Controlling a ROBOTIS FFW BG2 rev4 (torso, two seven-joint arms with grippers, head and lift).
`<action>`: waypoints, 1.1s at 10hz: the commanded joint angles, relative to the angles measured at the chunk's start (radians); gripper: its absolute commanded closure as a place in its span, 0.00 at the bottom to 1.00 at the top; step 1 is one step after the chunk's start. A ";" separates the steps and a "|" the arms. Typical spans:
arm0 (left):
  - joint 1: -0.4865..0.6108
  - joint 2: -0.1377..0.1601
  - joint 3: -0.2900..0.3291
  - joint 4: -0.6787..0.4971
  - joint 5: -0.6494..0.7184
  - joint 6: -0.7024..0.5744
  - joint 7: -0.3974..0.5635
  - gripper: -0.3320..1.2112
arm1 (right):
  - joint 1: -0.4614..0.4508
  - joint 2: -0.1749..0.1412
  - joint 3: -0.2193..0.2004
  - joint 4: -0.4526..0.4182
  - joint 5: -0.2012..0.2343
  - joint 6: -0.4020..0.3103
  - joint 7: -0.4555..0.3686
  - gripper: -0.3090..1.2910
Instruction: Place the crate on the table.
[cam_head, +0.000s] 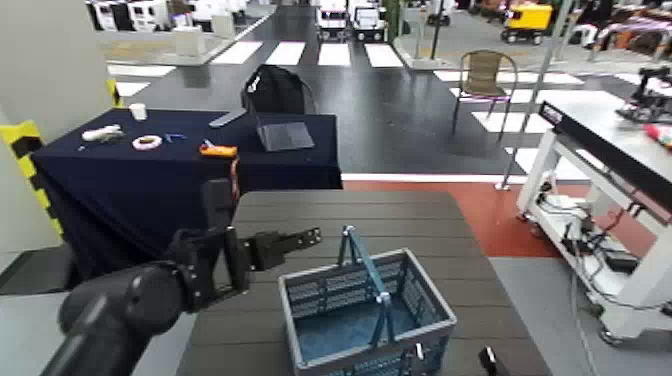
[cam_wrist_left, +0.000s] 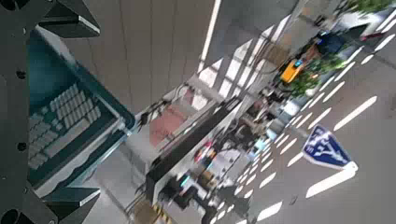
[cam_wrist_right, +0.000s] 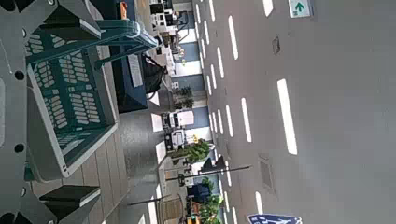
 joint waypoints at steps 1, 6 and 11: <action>0.204 0.006 0.046 -0.232 -0.083 -0.178 0.142 0.28 | 0.004 0.005 -0.008 -0.005 0.006 0.003 0.001 0.28; 0.530 -0.072 0.103 -0.356 -0.384 -0.608 0.247 0.28 | 0.021 0.014 -0.028 -0.020 0.032 0.011 0.000 0.27; 0.738 -0.074 0.069 -0.315 -0.554 -0.976 0.470 0.28 | 0.035 0.014 -0.037 -0.039 0.042 0.021 -0.006 0.27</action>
